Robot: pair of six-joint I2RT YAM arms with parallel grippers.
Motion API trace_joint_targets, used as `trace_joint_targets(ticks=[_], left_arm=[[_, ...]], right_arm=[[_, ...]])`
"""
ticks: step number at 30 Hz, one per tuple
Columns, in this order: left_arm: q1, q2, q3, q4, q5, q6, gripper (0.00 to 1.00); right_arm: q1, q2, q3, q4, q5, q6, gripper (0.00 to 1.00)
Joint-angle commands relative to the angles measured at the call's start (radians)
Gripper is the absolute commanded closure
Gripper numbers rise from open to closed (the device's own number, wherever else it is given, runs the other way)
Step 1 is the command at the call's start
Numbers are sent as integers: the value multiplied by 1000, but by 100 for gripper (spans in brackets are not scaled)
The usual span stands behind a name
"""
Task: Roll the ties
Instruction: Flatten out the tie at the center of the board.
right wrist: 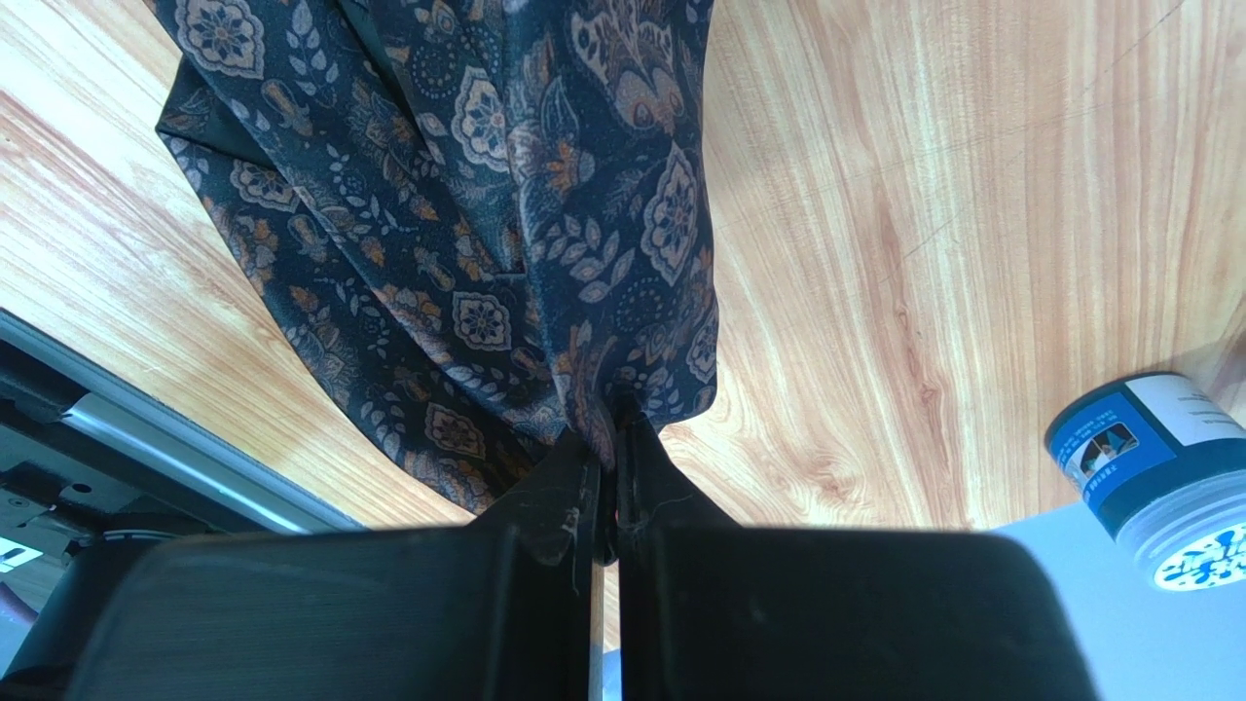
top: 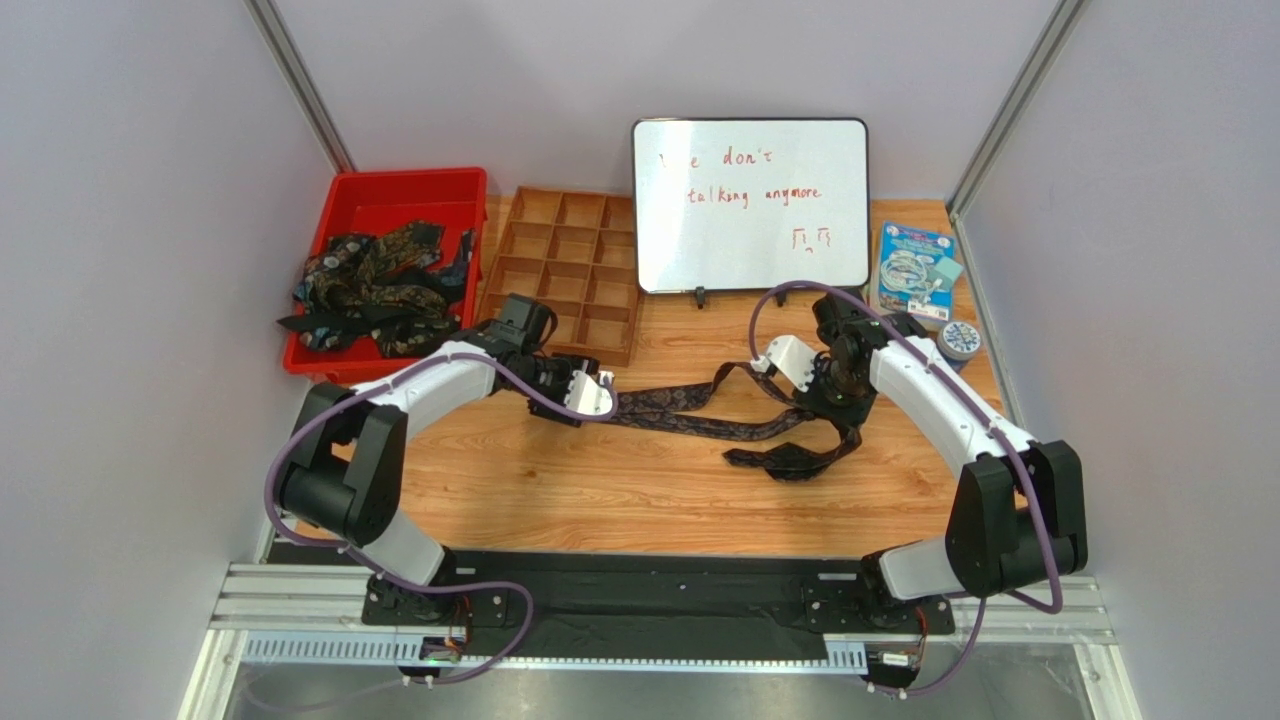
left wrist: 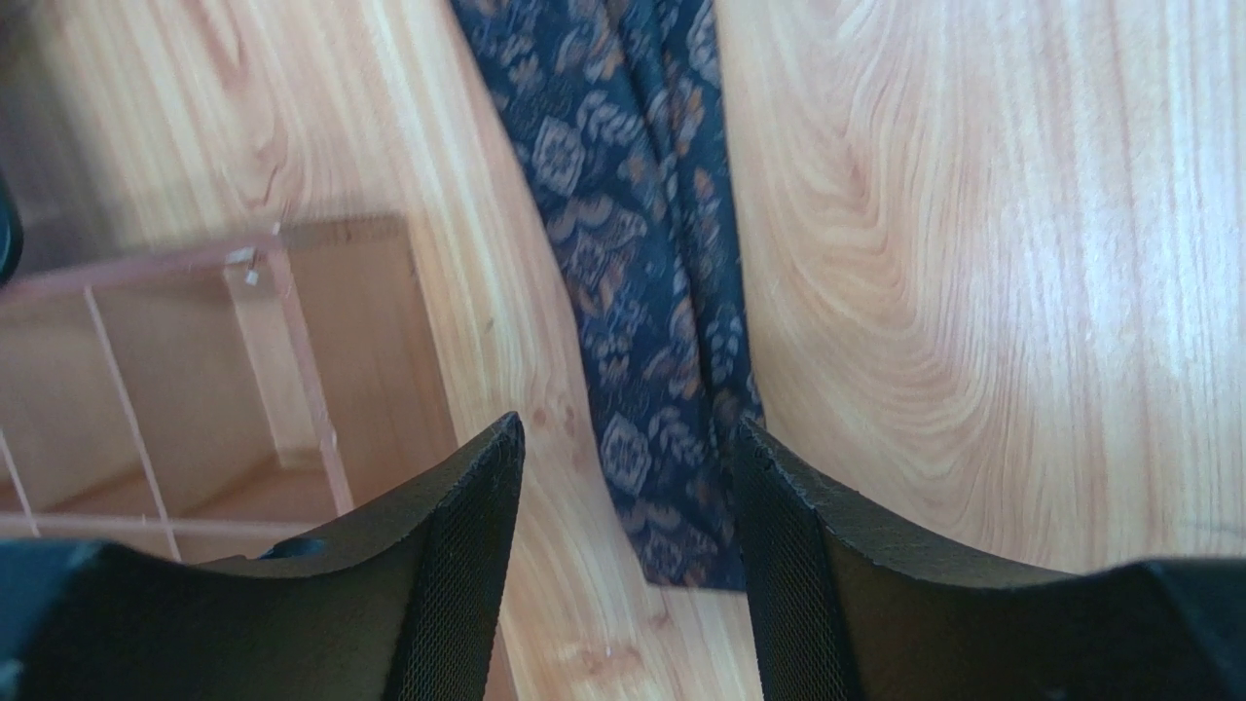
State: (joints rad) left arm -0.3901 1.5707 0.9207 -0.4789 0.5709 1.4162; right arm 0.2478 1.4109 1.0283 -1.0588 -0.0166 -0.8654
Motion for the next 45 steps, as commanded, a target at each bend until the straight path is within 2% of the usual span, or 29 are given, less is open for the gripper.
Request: trace_joint_targets(ticks=[1, 8, 16, 17, 19, 20, 23, 25, 29, 32, 34, 36, 38, 41, 45], left_arm=[[-42, 25, -2, 36, 20, 56, 39], [-72, 69, -31, 115, -43, 4, 45], [-102, 74, -28, 94, -123, 0, 51], [-110, 86, -25, 97, -134, -13, 60], [-112, 104, 10, 99, -172, -54, 70], [-112, 124, 29, 99, -184, -124, 82], [-110, 140, 130, 22, -246, -264, 100], [-107, 97, 203, -64, -243, -298, 100], [-101, -58, 262, -304, -131, -391, 100], [-104, -185, 254, -461, -76, -433, 100], [-102, -275, 224, -542, -60, -454, 100], [-102, -331, 189, -691, -22, -433, 100], [-104, -396, 152, -805, 1, -413, 100], [-101, -371, 132, -888, -11, -369, 100], [-67, -120, 196, -926, -19, -373, 100]], right_arm=[[1, -10, 46, -6, 6, -21, 100], [-7, -1, 61, 3, 15, -17, 100], [-25, 2, 84, 23, 10, -12, 100], [-25, 2, 87, 25, 9, -14, 100], [-27, 3, 92, 29, 6, -17, 100], [-27, 2, 93, 29, 7, -20, 100], [-45, -10, 107, 31, 9, -41, 100], [-76, -23, 121, 19, 10, -75, 100], [-143, -104, 138, -94, -25, -155, 100], [-189, -199, 75, -203, -48, -234, 100], [-209, -327, 5, -288, -43, -323, 100], [-220, -459, -34, -404, -45, -409, 100], [-220, -529, -91, -461, -51, -568, 100], [-199, -552, -199, -475, -68, -774, 99], [-136, -329, -240, -310, -58, -749, 96]])
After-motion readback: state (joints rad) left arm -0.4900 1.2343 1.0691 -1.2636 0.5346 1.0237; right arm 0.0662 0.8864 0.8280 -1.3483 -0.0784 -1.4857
